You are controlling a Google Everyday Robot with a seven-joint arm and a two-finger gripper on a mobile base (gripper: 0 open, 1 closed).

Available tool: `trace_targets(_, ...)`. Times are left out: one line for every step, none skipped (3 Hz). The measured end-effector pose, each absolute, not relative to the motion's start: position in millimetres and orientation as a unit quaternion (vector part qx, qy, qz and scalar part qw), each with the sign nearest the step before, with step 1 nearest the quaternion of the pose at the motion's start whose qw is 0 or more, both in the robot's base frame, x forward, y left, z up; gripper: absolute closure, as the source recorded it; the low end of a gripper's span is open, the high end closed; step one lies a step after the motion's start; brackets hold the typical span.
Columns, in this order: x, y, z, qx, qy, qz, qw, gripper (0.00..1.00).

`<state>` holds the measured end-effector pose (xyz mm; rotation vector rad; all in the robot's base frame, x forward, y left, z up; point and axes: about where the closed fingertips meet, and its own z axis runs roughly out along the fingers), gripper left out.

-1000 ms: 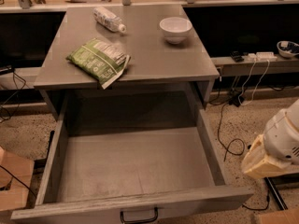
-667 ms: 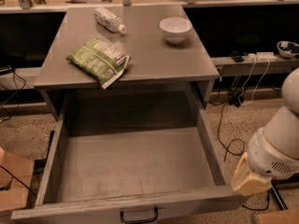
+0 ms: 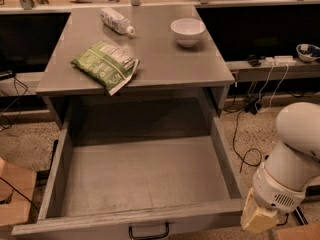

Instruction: Close top drawer

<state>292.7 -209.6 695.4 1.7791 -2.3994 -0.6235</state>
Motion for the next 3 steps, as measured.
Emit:
trace_targets(283, -203, 663, 0.576, -0.78, -0.236, 0.063, 1.0)
trace_targets(289, -202, 659, 0.576, -0.78, -0.238, 0.058, 1.0)
trace_targets(297, -201, 657, 0.576, -0.78, -0.239, 0.048, 1.0)
